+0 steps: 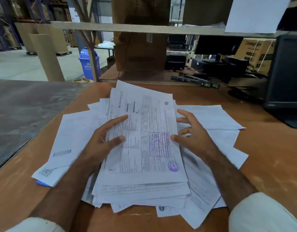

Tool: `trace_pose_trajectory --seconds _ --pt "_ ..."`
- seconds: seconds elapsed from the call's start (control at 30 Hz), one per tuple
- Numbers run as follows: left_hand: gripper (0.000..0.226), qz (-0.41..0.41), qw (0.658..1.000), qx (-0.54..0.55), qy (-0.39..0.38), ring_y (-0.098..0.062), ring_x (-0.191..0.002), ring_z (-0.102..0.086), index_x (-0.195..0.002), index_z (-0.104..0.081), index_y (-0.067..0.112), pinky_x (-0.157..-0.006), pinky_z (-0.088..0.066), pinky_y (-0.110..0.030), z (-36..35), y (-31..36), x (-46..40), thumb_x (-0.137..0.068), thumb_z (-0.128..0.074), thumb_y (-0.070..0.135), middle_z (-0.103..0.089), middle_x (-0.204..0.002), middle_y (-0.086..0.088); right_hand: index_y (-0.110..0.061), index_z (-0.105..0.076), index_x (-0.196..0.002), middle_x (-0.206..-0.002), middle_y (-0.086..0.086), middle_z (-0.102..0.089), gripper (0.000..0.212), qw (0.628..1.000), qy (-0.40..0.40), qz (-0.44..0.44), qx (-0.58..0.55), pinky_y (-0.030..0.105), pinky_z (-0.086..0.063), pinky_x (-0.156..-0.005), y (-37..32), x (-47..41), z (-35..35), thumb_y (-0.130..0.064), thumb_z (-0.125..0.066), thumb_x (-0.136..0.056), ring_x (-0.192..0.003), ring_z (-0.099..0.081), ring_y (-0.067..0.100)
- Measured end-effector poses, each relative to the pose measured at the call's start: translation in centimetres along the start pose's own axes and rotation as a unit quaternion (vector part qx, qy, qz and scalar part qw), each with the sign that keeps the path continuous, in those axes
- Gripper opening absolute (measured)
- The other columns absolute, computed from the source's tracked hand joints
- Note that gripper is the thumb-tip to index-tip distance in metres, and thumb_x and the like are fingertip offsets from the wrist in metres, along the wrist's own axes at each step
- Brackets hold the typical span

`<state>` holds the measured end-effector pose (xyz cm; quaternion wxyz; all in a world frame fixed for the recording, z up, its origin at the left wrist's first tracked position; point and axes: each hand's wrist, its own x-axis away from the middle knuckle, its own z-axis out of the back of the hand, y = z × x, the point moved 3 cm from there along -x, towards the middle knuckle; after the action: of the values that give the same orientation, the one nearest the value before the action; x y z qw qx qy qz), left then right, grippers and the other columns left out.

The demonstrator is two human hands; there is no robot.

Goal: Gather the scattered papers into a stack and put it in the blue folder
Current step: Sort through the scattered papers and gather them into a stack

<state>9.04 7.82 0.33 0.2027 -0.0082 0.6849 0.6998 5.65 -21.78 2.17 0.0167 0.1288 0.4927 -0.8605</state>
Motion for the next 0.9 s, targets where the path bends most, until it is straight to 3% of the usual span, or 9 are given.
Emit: trace_pose_trajectory --seconds 0.07,0.2,0.3,0.5,0.63,0.73,0.77,0.83,0.9 --pt "0.047 0.011 1.0 0.021 0.011 -0.012 -0.125 -0.063 -0.13 -0.07 0.032 -0.091 -0.061 -0.039 0.3 0.0 0.0 -0.093 -0.067 0.003 -0.061 -0.139 0.021 -0.035 -0.043 -0.147 -0.136 -0.008 -0.056 0.075 0.995 0.011 -0.005 0.103 0.026 -0.052 -0.08 0.7 -0.3 0.7 -0.033 -0.082 -0.083 -0.097 -0.064 0.012" --pt "0.036 0.052 0.997 0.059 0.017 -0.025 -0.121 -0.067 -0.12 -0.076 0.017 -0.092 -0.059 -0.05 1.5 -0.5 -0.2 -0.095 -0.061 -0.004 -0.068 -0.134 0.009 -0.036 -0.04 -0.146 -0.154 -0.001 -0.042 0.076 0.934 -0.031 -0.121 0.334 0.049 -0.038 -0.109 4.3 -0.4 3.1 -0.069 -0.066 -0.082 -0.133 -0.046 0.025" --pt "0.034 0.085 0.995 0.053 0.019 -0.029 -0.119 -0.067 -0.112 -0.079 0.017 -0.089 -0.06 -0.052 2.4 -1.1 -0.3 -0.095 -0.06 -0.004 -0.067 -0.136 0.004 -0.037 -0.036 -0.15 -0.16 -0.002 -0.034 0.087 0.895 -0.078 -0.186 0.399 0.054 -0.027 -0.112 5.2 0.1 3.9 -0.086 -0.05 -0.079 -0.143 -0.037 0.029" --pt "0.034 0.079 0.99 0.067 0.101 -0.025 -0.113 -0.07 -0.105 -0.08 0.018 -0.075 -0.064 -0.034 3.9 -0.5 -0.3 -0.094 -0.059 -0.007 -0.071 -0.13 0.001 -0.029 -0.038 -0.151 -0.159 0.005 -0.035 0.094 0.854 -0.029 -0.24 0.462 0.056 -0.03 -0.111 4.5 0.1 4.0 -0.09 -0.037 -0.079 -0.143 -0.034 0.034" --pt "0.035 0.071 0.979 0.092 0.166 -0.027 -0.113 -0.068 -0.109 -0.075 0.015 -0.07 -0.063 -0.028 5.4 0.2 -0.3 -0.092 -0.057 -0.01 -0.068 -0.133 -0.004 -0.022 -0.045 -0.141 -0.147 0.005 -0.048 0.067 0.856 0.067 -0.203 0.471 0.052 -0.039 -0.109 4.4 0.3 4.9 -0.063 -0.054 -0.089 -0.134 -0.044 0.029" --pt "0.037 0.061 0.977 0.091 0.183 -0.014 -0.101 -0.068 -0.123 -0.066 0.004 -0.064 -0.061 -0.02 5.4 1.3 -0.1 -0.093 -0.053 -0.013 -0.067 -0.129 0.001 -0.036 -0.041 -0.145 -0.153 -0.01 -0.044 0.07 0.952 -0.052 -0.08 0.29 0.044 -0.035 -0.115 4.4 0.4 3.7 -0.059 -0.059 -0.081 -0.139 -0.044 0.018" --pt "0.036 0.058 0.977 0.093 0.182 -0.013 -0.097 -0.068 -0.123 -0.064 0.002 -0.062 -0.06 -0.019 5.2 1.5 0.0 -0.094 -0.052 -0.014 -0.065 -0.128 0.002 -0.042 -0.037 -0.148 -0.158 -0.016 -0.037 0.075 0.959 -0.121 -0.081 0.244 0.043 -0.031 -0.118 4.2 0.5 3.0 -0.066 -0.058 -0.079 -0.144 -0.039 0.014" --pt "0.031 0.054 0.979 0.095 0.175 -0.013 -0.093 -0.069 -0.116 -0.064 0.004 -0.061 -0.06 -0.018 4.7 2.0 0.1 -0.095 -0.051 -0.014 -0.062 -0.13 0.0 -0.048 -0.025 -0.154 -0.166 -0.018 -0.02 0.079 0.916 -0.217 -0.092 0.324 0.049 -0.016 -0.122 4.0 0.5 1.8 -0.077 -0.049 -0.085 -0.152 -0.022 0.013" --pt "0.028 0.048 0.981 0.085 0.169 -0.008 -0.085 -0.073 -0.113 -0.063 0.005 -0.06 -0.059 -0.017 4.5 2.3 0.1 -0.095 -0.052 -0.013 -0.062 -0.126 0.002 -0.044 -0.024 -0.157 -0.168 -0.011 -0.017 0.078 0.873 -0.199 -0.12 0.429 0.056 -0.015 -0.119 3.3 0.3 1.4 -0.08 -0.04 -0.089 -0.154 -0.018 0.021"
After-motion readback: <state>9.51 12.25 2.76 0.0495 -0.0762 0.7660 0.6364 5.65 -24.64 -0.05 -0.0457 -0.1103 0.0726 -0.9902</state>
